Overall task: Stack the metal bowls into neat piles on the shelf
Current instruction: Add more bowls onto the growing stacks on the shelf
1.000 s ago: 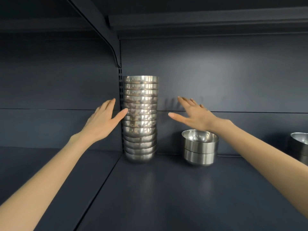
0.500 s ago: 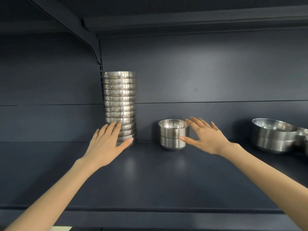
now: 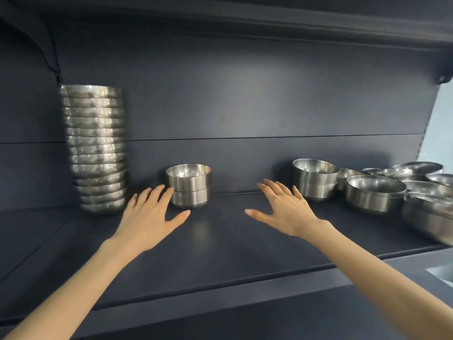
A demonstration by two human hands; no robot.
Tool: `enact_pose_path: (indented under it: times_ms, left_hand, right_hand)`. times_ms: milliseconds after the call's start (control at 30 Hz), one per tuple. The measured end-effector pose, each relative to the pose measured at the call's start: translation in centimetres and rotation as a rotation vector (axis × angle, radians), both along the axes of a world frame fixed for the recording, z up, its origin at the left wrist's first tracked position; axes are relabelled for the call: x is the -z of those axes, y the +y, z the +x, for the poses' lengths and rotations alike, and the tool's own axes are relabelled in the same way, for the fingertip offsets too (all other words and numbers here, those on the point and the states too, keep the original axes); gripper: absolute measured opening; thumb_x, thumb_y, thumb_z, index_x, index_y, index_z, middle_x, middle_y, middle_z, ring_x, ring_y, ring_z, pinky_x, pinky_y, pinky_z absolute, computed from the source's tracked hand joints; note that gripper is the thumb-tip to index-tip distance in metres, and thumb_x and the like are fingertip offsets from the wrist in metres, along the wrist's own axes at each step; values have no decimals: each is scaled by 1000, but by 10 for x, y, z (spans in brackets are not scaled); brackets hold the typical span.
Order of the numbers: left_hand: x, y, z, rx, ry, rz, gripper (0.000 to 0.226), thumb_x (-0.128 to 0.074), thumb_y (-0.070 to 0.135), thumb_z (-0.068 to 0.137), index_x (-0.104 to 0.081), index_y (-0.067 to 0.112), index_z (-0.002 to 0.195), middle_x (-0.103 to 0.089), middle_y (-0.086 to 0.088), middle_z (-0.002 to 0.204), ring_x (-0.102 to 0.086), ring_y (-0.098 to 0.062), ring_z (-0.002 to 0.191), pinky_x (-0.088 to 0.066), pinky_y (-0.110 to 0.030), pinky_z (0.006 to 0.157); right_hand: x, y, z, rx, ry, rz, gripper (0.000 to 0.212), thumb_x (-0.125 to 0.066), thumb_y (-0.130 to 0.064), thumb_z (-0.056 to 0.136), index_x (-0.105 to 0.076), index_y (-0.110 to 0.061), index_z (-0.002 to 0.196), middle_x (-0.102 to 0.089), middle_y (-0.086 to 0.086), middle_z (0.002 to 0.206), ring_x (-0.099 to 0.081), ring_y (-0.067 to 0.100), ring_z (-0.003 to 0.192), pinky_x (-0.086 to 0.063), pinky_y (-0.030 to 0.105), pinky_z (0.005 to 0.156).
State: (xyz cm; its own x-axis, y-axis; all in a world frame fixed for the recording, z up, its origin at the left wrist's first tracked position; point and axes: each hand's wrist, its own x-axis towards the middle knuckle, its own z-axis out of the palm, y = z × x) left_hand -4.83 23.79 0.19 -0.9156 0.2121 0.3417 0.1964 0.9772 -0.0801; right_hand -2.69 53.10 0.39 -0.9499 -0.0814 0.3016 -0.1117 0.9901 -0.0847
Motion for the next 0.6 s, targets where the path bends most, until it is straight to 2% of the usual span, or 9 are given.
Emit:
enact_pose_path:
  times_ms: [100,267,367,433,500,600]
  left_hand:
    - [-1,21,-5,66,3,-46,112,15,80,59,-11,24,153,-13,0,160,-13,-22,147,-14,-39,118]
    - [-3,52,-11,181,26,-30,113,16,78,57,-13,26,153,-15,2,160,-15,-21,146,-17,-37,118]
    - [-4,70,-6,256,7,-4,114,15,78,56,-11,26,154,-13,2,160,-15,-20,146,-16,-36,117]
    - [-3,82,-5,311,-16,21,111,12,80,59,-11,26,154,-12,1,161,-13,-21,147,-15,-37,117]
    - [-1,94,-5,355,-41,51,100,-1,84,73,-11,25,154,-11,2,161,-11,-20,148,-15,-37,118]
    - [-3,117,-9,418,-47,81,78,-22,70,91,-13,24,154,-13,2,161,-12,-19,147,-14,-36,117]
  right_hand:
    - [3,17,17,75,24,-10,88,-32,-76,86,-14,-24,155,-8,-4,163,-3,21,150,-4,49,121]
    - [9,39,41,200,-8,4,90,-26,-79,82,-7,-29,155,-1,-4,163,2,23,151,-2,50,120]
    - [14,51,54,270,2,-34,89,-30,-78,84,-5,-31,155,0,-6,163,3,22,151,-3,50,121]
    - [17,57,60,304,6,-46,89,-33,-77,85,-6,-30,155,-1,-6,163,2,22,151,-4,49,121]
    - [18,64,64,323,7,-66,90,-35,-76,85,-6,-29,155,-3,-6,163,-1,21,151,-6,48,120]
    - [11,77,64,334,40,-135,91,-39,-75,85,-8,-27,155,-6,-6,163,-6,18,150,-11,44,119]
